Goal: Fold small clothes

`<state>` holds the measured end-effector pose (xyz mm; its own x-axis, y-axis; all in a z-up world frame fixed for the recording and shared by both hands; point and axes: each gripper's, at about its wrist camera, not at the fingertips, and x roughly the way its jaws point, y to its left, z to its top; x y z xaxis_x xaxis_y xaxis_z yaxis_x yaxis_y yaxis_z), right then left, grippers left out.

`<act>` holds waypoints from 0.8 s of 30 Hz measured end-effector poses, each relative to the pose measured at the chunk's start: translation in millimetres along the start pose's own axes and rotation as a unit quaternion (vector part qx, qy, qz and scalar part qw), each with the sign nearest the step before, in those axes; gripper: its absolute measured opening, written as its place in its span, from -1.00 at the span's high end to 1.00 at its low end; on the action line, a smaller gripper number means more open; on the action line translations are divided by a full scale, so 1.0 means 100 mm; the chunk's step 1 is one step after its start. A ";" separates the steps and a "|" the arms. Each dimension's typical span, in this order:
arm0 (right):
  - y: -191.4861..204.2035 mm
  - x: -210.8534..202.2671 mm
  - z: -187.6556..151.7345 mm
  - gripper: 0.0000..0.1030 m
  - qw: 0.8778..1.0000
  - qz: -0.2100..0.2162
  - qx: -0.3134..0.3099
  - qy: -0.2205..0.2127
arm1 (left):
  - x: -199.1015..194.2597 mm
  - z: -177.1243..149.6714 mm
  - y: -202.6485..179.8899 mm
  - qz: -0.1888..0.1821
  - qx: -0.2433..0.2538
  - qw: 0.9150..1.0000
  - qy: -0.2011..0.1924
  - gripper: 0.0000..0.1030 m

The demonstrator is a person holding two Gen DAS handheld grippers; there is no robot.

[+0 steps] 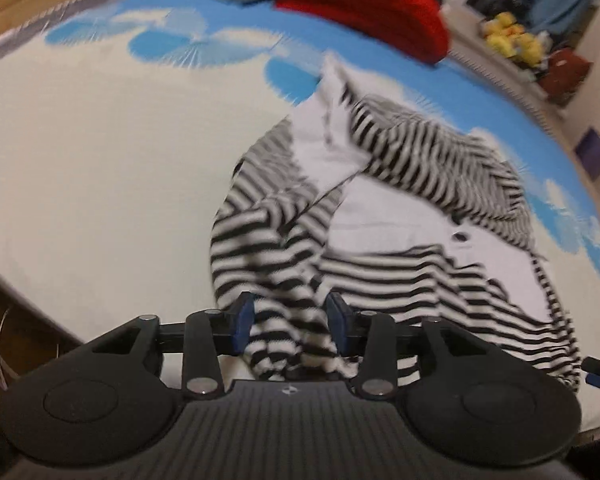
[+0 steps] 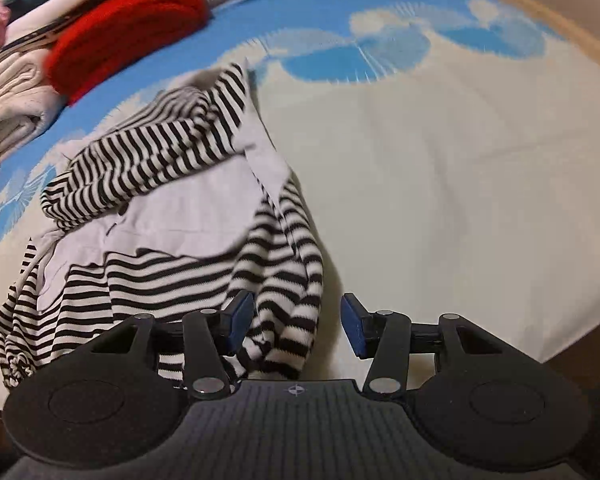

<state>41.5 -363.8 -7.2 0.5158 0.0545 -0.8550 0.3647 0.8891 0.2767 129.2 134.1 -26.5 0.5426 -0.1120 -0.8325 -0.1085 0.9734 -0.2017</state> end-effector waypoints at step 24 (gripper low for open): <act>-0.07 -0.04 -0.14 0.92 0.998 0.026 0.049 -0.007 | 0.20 -0.06 -0.05 0.005 -0.046 0.999 0.028 0.86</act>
<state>25.9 -363.6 -12.3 0.5458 0.0923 -0.8328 0.4114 0.8363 0.3624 135.5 125.3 -45.4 0.4940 -0.1165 -0.8616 -0.1908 0.9523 -0.2382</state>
